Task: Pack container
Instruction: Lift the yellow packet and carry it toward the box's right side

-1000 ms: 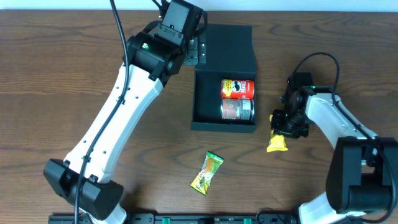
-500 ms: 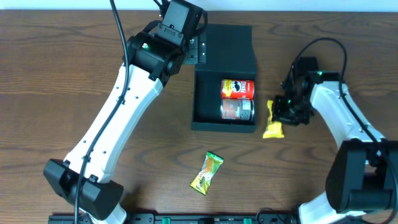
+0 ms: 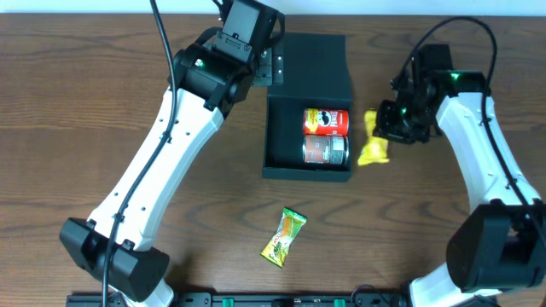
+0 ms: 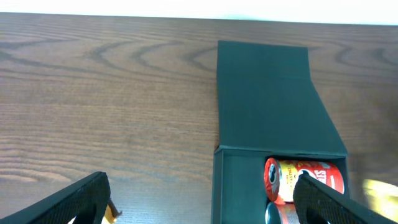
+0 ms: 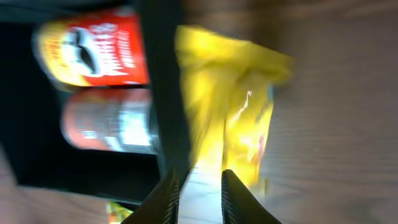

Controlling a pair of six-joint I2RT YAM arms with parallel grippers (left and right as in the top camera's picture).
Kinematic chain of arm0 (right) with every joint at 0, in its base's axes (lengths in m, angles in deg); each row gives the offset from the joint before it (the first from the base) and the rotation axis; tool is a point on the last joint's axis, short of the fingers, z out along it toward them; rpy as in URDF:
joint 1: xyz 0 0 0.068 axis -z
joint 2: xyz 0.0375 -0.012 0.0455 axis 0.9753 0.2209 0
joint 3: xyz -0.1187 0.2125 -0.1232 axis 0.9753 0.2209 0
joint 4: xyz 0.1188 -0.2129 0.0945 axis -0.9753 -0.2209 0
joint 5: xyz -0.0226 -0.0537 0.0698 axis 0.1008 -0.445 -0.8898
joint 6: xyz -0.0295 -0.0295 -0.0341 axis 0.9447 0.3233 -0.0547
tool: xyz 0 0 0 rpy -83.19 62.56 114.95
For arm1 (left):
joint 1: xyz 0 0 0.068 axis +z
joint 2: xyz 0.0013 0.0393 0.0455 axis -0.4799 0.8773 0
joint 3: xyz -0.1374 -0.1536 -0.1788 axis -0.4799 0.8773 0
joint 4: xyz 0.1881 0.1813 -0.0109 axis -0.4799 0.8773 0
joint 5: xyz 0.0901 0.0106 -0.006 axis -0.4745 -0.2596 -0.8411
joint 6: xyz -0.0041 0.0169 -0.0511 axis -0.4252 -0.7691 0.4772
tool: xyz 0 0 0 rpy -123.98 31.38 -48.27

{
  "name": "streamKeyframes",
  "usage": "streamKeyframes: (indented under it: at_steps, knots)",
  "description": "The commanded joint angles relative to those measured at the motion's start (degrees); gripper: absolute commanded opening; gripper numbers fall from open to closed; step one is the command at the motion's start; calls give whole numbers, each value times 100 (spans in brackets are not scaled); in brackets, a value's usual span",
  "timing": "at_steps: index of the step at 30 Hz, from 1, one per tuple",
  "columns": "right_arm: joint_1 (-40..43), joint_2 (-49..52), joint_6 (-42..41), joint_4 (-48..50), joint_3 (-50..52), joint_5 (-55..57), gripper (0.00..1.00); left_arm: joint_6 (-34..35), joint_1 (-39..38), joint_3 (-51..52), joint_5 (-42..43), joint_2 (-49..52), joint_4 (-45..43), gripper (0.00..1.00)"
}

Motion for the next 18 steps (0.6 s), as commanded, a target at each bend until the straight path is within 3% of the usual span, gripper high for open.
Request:
streamKeyframes:
  at_steps: [1, 6, 12, 18]
  knots:
    - [-238, 15, 50, 55, -190, -516, 23, -35, 46, -103, -105, -85, -13, 95]
    - [-649, 15, -9, 297, -201, -542, 24, -37, 46, -103, -105, -85, -11, 95]
    - [-815, 15, -538, -101, -201, 2041, 24, -39, 46, -103, -105, -85, 28, 96]
    - [-730, 17, -669, -284, -59, 2317, 25, -39, 46, -103, -103, -85, 48, 95]
